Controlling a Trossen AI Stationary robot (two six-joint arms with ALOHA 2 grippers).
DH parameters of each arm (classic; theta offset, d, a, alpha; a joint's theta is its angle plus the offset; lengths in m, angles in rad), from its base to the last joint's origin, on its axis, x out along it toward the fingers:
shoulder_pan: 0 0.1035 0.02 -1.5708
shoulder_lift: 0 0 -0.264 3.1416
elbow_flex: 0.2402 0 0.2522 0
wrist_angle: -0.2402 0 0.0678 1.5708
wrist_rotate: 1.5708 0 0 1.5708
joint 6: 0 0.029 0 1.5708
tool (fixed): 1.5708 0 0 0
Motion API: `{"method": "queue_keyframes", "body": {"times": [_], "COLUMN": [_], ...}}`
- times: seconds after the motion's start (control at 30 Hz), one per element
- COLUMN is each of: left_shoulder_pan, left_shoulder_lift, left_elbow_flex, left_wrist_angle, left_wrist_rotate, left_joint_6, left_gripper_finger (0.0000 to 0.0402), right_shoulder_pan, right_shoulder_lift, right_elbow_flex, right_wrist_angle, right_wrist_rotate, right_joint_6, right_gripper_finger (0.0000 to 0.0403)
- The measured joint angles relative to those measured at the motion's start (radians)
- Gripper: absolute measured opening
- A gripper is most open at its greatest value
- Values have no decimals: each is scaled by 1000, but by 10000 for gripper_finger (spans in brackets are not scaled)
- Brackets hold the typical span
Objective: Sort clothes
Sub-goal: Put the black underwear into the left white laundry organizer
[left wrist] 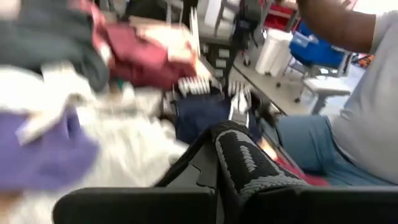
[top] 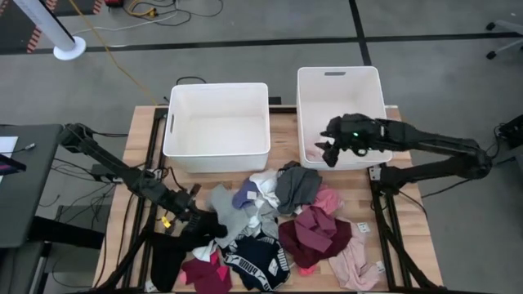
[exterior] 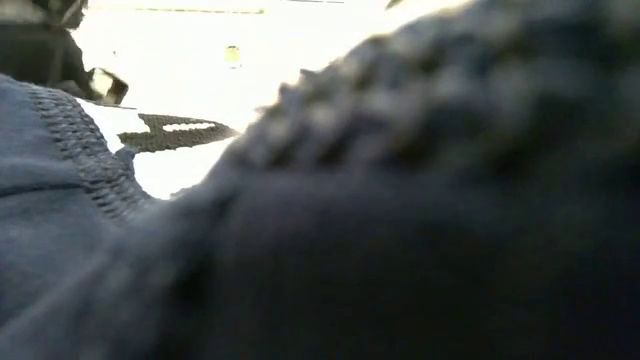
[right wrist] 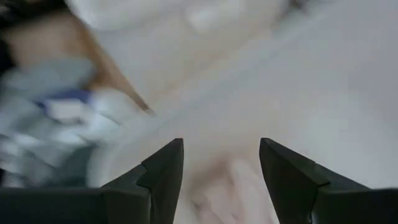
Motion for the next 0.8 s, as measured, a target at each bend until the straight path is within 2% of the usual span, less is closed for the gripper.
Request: {"method": "queue_keyframes", "body": {"times": [0.17, 0.3, 0.53, 0.8], "left_shoulder_pan": [2, 26, 79, 119], "left_shoulder_lift": [0, 31, 231, 438], "left_elbow_flex": [100, 174, 324, 523], "left_wrist_angle": [-1, 0, -1, -54], "left_wrist_rotate": [-50, -52, -52, -45], "left_joint_6": [137, 217, 304, 402], "left_gripper_finger": [2, 1, 1, 1], "right_shoulder_pan": [166, 301, 463, 502], "right_shoulder_lift": [-12, 46, 286, 566], "right_elbow_flex": [0, 1, 1, 8], "right_wrist_angle": [201, 361, 616, 914], "right_wrist_rotate": [0, 0, 0, 0], "right_joint_6": [-74, -143, -204, -212], "right_gripper_finger": [226, 226, 226, 226]}}
